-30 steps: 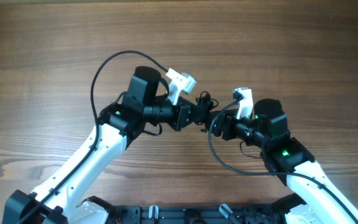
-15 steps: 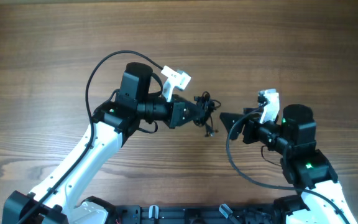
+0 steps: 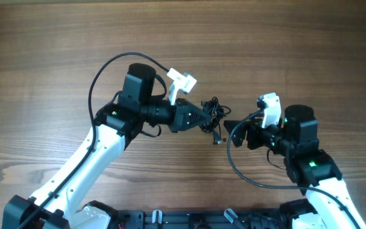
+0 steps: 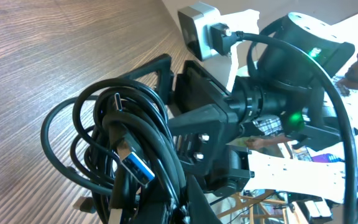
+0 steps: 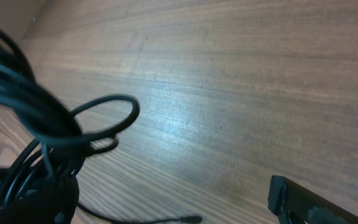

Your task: Untangle cables

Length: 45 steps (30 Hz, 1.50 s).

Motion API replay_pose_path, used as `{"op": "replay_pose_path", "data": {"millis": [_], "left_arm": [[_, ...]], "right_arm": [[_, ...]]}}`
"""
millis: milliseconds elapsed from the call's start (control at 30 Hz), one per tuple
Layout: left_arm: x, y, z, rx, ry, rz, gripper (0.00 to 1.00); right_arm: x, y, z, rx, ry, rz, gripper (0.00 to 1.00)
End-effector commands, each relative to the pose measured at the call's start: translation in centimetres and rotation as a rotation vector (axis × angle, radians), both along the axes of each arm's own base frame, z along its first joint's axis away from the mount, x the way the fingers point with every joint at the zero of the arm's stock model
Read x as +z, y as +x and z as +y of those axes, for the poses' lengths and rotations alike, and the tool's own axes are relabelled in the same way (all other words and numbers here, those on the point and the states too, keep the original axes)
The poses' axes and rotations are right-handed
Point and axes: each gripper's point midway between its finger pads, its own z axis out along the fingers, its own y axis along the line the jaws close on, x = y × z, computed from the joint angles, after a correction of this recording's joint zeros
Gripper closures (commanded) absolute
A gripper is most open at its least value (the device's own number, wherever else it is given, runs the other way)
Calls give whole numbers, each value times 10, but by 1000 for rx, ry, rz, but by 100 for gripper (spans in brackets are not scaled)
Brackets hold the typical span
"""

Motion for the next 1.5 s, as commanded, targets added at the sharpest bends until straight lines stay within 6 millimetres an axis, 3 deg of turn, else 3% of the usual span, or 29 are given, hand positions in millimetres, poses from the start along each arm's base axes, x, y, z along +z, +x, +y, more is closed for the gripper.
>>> {"op": "replay_pose_path", "data": {"millis": [0,267,533,733,967,1100,1233,1367,1467], "left_arm": [[12,-4,-1,-6,-32,29,96],[22,-8,-3,-30,-73,82,96],[22,-11,-4,-38,-73,94,96],[22,-24,-14,-95,-73,58,96],[19,-33,-18,-133,-67,21,96],[19,-33,-18,-145,-72,-23,96],[18,-31,-18,-182,-80,-186,96],[9,-18,-17,-154,-28,-335,96],[6,-13,-16,-156,-10,-421,96]], "right_arm": [[2,10,0,0,-8,-24,0],[2,32,5,-72,83,1,0],[27,51,8,-119,174,-81,0],[28,67,-16,-372,271,-7,0],[30,77,-52,-465,294,-16,0],[33,73,-65,-422,363,16,0],[43,55,-50,-231,447,49,1],[41,32,-27,-64,463,91,17],[36,22,-19,-10,461,118,23]]}}
